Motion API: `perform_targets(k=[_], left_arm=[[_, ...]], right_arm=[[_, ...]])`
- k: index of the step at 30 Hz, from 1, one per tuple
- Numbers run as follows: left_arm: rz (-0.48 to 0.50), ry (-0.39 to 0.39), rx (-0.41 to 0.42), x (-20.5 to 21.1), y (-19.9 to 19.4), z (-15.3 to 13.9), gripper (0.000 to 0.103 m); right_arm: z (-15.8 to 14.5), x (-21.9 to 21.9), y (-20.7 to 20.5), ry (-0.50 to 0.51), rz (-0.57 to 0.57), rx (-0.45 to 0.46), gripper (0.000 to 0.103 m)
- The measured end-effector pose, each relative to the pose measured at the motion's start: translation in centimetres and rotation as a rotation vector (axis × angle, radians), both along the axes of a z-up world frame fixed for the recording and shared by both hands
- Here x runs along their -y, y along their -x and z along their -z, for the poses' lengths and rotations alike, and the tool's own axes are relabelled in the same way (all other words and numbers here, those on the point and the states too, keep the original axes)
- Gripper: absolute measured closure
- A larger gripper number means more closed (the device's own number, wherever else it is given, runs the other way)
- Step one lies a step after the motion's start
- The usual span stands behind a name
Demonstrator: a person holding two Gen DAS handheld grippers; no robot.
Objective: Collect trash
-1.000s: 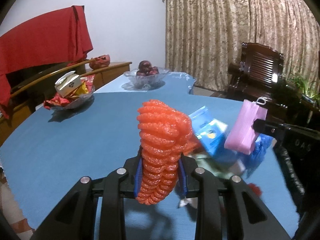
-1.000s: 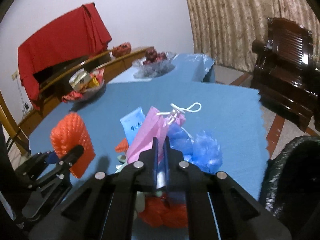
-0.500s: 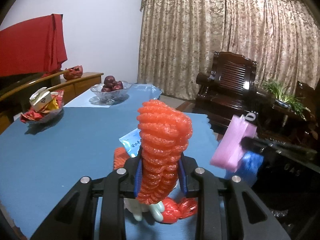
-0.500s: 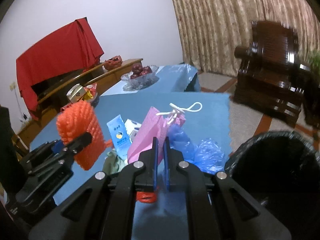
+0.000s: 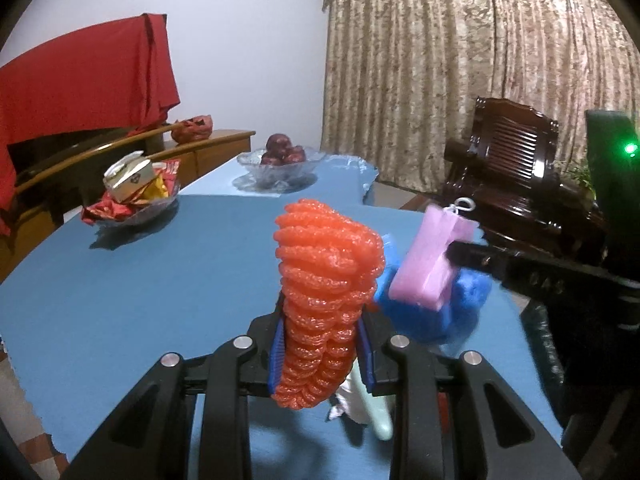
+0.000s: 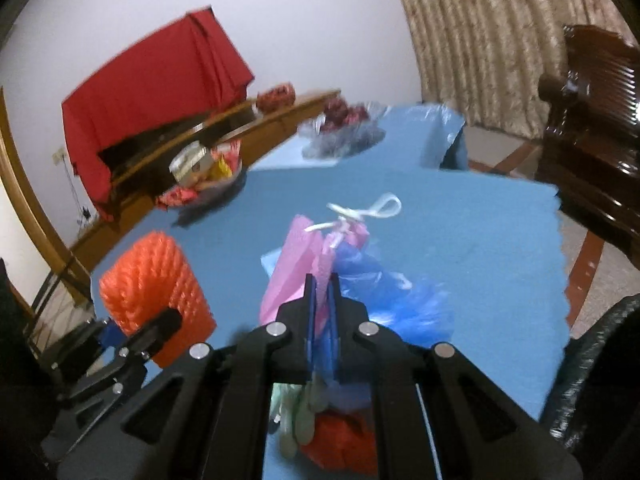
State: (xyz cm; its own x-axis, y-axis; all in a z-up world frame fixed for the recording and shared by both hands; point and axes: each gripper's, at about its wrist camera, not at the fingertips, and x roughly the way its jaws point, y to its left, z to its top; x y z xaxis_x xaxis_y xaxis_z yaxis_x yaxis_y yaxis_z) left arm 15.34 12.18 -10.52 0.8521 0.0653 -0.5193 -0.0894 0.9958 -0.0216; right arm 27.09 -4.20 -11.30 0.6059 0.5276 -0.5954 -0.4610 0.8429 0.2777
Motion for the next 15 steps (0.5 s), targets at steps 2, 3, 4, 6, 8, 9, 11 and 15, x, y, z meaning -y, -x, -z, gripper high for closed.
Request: perform_targets(k=[2, 3, 4, 6, 8, 9, 11, 15], left_arm=[[-0.007, 0.003, -0.012, -0.4, -0.3, 0.6, 0.073], [-0.01, 0.002, -0.019, -0.6, -0.6, 0.8, 0.073], [-0.013, -0.001, -0.022, -0.8, -0.7, 1.1, 0.073], [-0.016, -0.002, -0.026, -0.9, -0.8, 1.3, 0.073], [-0.016, 0.0, -0.03, -0.9, -0.9, 1.5, 0.073], [-0.016, 0.001, -0.03, -0.8, -0.9, 1.5, 0.073], [-0.011, 0.006, -0.032, -0.6, -0.7, 1.5, 0.073], [0.006, 0.002, -0.037, 0.2, -0.4, 1.5, 0.073]], right_arm=[[0.9, -0.4, -0.1, 0.022, -0.001, -0.022, 0.088], [1.1, -0.4, 0.1, 0.024, -0.002, -0.028, 0.078], [1.2, -0.3, 0.3, 0.026, -0.001, -0.032, 0.073], [1.1, 0.1, 1.0, 0.033, 0.002, -0.028, 0.057], [0.9, 0.6, 1.6, 0.049, 0.01, -0.017, 0.055], [0.8, 1.0, 2.0, 0.052, 0.019, -0.014, 0.05], [0.7, 1.7, 2.5, 0.045, 0.033, -0.011, 0.047], [0.5, 3.1, 3.5, 0.059, 0.068, 0.005, 0.039]])
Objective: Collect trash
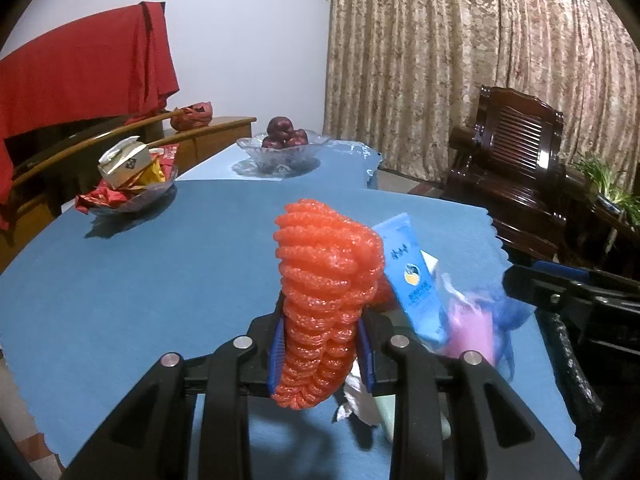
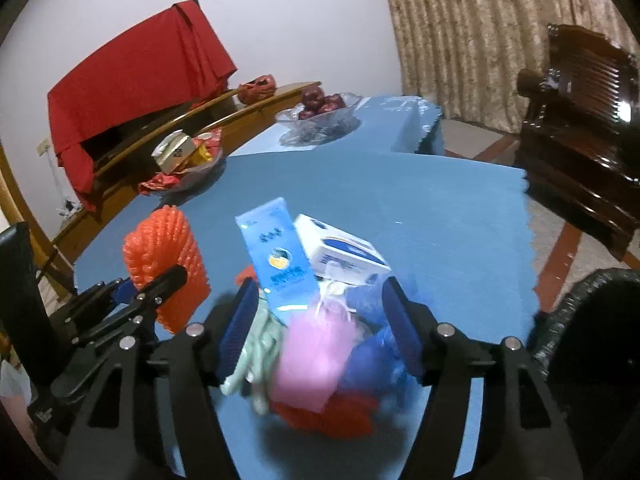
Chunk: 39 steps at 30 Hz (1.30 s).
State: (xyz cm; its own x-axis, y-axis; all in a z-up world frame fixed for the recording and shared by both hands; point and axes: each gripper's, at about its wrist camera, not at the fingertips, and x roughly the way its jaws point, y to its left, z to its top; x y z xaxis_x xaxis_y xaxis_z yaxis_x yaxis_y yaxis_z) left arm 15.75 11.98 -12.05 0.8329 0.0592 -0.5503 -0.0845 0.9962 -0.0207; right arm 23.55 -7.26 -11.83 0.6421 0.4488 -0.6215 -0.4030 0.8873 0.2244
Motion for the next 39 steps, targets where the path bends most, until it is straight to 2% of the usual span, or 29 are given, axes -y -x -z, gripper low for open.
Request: perform_targets(k=[9, 13, 19, 25, 28, 30, 31, 32, 33, 38, 39], left_arm=[[0.007, -0.007, -0.016, 0.0, 0.7, 0.5, 0.073], [0.005, -0.009, -0.026, -0.1, 0.9, 0.8, 0.073], [0.008, -0.003, -0.037, -0.1, 1.0, 1.4, 0.073], [0.018, -0.006, -0.051, -0.2, 0.9, 2.0, 0.073], [0.018, -0.006, -0.056, -0.3, 0.8, 2.3, 0.073], [0.017, -0.004, -0.062, -0.4, 0.7, 2.5, 0.073], [0.016, -0.003, -0.063, -0.4, 0.7, 2.5, 0.073], [0.015, -0.003, -0.063, -0.4, 0.7, 2.5, 0.073], [0.014, -0.004, -0.063, -0.4, 0.7, 2.4, 0.073], [0.017, -0.004, -0.052, -0.4, 0.9, 2.2, 0.073], [0.018, -0.004, -0.051, -0.3, 1.0, 2.1, 0.073]], right_arm=[[2.0, 0.8, 2.2, 0.051, 0.022, -0.025, 0.04], [1.7, 0.8, 2.9, 0.047, 0.046, 0.016, 0.04], [3.0, -0.2, 2.3, 0.043, 0.016, -0.042, 0.04], [5.7, -1.2, 1.4, 0.073, 0.035, -0.103, 0.04], [6.9, -1.5, 0.8, 0.067, 0.024, -0.144, 0.053], [7.1, -1.5, 0.9, 0.066, 0.002, -0.146, 0.077], [7.1, -1.6, 0.9, 0.066, -0.008, -0.144, 0.083], [6.9, -1.8, 1.0, 0.061, -0.026, -0.139, 0.097], [6.8, -1.9, 1.2, 0.054, -0.044, -0.134, 0.103], [5.2, -2.0, 1.7, 0.044, -0.066, -0.101, 0.103], [5.1, -1.8, 1.8, 0.039, -0.06, -0.105, 0.1]])
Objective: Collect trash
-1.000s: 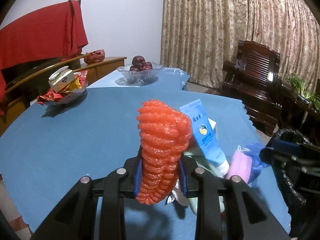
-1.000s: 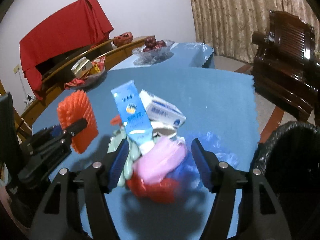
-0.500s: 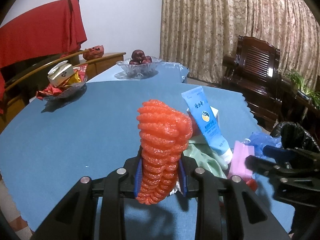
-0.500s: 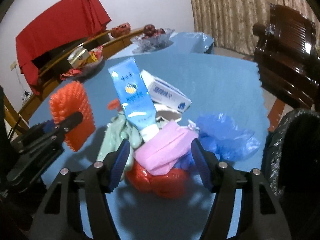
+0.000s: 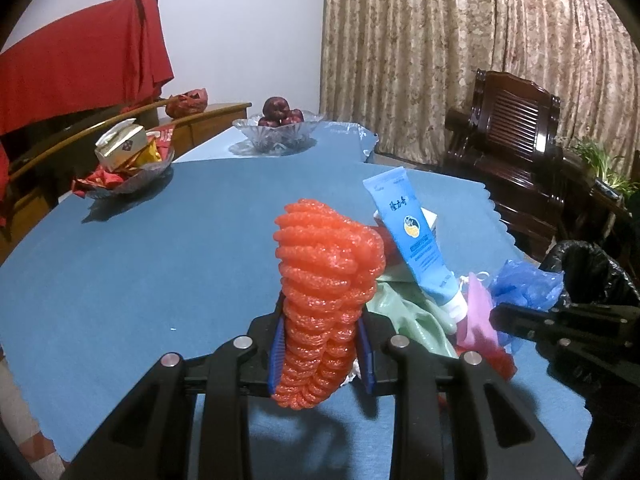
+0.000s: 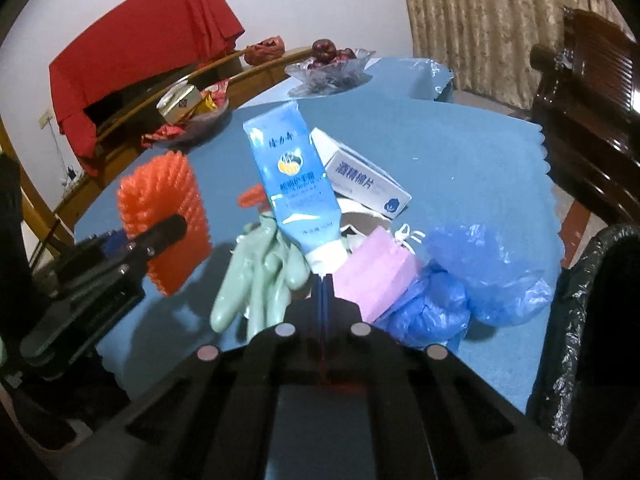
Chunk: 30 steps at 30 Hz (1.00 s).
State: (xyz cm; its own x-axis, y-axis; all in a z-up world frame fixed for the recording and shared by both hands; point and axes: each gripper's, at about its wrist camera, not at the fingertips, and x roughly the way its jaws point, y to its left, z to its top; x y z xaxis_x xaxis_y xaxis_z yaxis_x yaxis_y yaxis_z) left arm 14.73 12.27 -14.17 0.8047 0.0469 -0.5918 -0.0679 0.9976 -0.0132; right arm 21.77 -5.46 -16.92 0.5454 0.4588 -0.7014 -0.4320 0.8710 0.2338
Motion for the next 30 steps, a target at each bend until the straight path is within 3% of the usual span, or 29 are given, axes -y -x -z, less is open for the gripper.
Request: perform_targets(k=[2, 5, 9, 13, 18, 20, 30], left_arm=[[0.0, 0.001, 0.003, 0.0, 0.2, -0.1, 0.073], [0.0, 0.0, 0.001, 0.0, 0.3, -0.1, 0.073], [-0.002, 0.0, -0.012, -0.3, 0.3, 0.2, 0.073], [-0.003, 0.001, -0.028, -0.4, 0.1, 0.8, 0.073], [-0.005, 0.005, -0.042, -0.6, -0.1, 1.4, 0.073], [-0.003, 0.005, -0.045, -0.6, -0.2, 1.5, 0.073], [0.019, 0.0, 0.0, 0.6, 0.3, -0.8, 0.073]], right_arm=[[0.0, 0.0, 0.0, 0.007, 0.019, -0.007, 0.092], [0.6, 0.1, -0.2, 0.01, 0.042, -0.027, 0.062], [1.9, -0.3, -0.5, 0.016, 0.049, -0.058, 0.058], [3.0, -0.6, -1.2, 0.041, 0.049, -0.075, 0.059], [3.6, -0.7, -1.7, 0.044, 0.019, -0.088, 0.09], [3.3, -0.7, -1.6, 0.053, 0.007, -0.074, 0.095], [-2.3, 1.6, 0.3, -0.024, 0.007, 0.077, 0.099]])
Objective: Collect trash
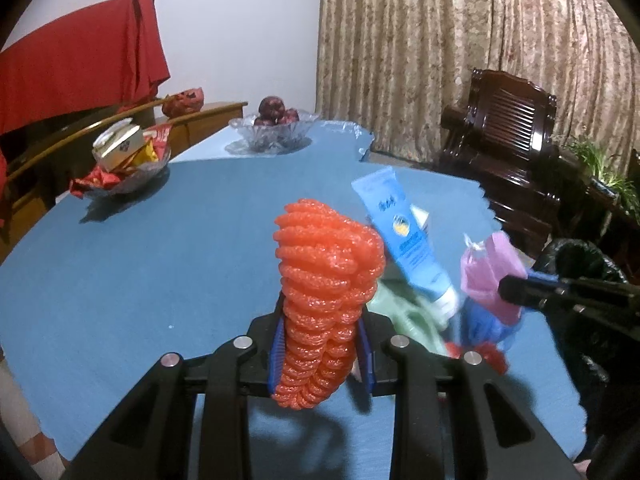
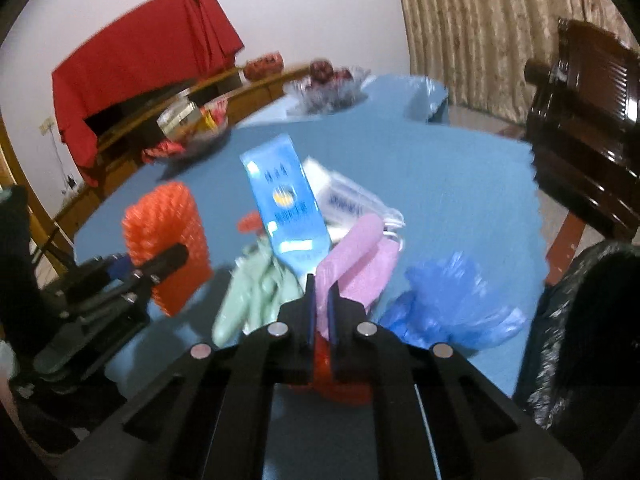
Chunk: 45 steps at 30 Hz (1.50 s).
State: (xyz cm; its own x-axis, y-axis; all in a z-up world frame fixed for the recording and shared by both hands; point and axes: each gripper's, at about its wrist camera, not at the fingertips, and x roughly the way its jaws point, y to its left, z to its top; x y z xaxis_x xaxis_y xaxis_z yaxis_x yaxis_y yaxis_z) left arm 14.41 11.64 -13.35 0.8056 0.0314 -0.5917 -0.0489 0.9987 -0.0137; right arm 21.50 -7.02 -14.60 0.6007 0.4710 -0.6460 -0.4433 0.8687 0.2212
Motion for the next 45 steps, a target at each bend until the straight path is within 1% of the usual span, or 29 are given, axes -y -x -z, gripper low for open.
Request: perform_targets(k=[7, 11, 17, 22, 28, 31, 36, 38, 40, 41, 42, 43, 45], left_arm=[[0.078, 0.032, 0.052, 3.0, 0.6, -3.2, 0.073], [0.143, 0.052, 0.083, 5.7, 0.8, -4.7, 0.073], [0.265, 0.096, 0.091, 11.0, 0.2, -5.8, 0.073], [0.372, 0.106, 0.094, 16.2, -0.4, -6.0, 0.073], [0.474, 0.12, 0.073, 22.0, -1.0, -5.2, 0.073], [0.517, 0.117, 0.058, 24.6, -1.5, -4.5, 0.073], [0.573, 0.121, 0.028, 27.8, -2.0, -3.2, 0.073], [0.592, 0.13, 0.01, 29.1, -2.4, -2.5, 0.072], [0.61, 0.138, -0.01, 29.8, -2.7, -2.0, 0.067], [0.612, 0.139, -0.016, 30.1, -2.7, -1.9, 0.058], [0.618, 0.143, -0.02, 30.3, -2.8, -1.9, 0.047], [0.62, 0.146, -0.023, 30.4, -2.8, -1.9, 0.042], [0.62, 0.145, -0.016, 30.2, -2.7, -1.9, 0.032]], right_arm=[[-4.7, 2.9, 1.8, -0.041, 0.026, 0.106, 0.099], [-6.3, 5.2, 2.9, -0.044, 0.069, 0.135, 0.099], [-7.3, 10.9, 4.7, -0.02, 0.179, 0.157, 0.099], [-6.9, 16.4, 5.9, 0.016, 0.289, 0.151, 0.099], [-5.1, 21.9, 7.1, 0.055, 0.401, 0.123, 0.099], [-3.8, 24.2, 7.5, 0.062, 0.447, 0.097, 0.099], [-1.7, 26.5, 7.9, 0.08, 0.501, 0.052, 0.098], [-1.0, 27.3, 8.1, 0.091, 0.519, 0.035, 0.094], [-0.3, 27.8, 8.1, 0.12, 0.541, 0.024, 0.093], [0.2, 28.0, 8.1, 0.14, 0.551, 0.016, 0.09], [0.7, 28.3, 8.2, 0.15, 0.563, 0.004, 0.084], [1.1, 28.7, 8.6, 0.15, 0.574, -0.004, 0.078], [1.6, 29.1, 8.8, 0.151, 0.594, -0.011, 0.049]])
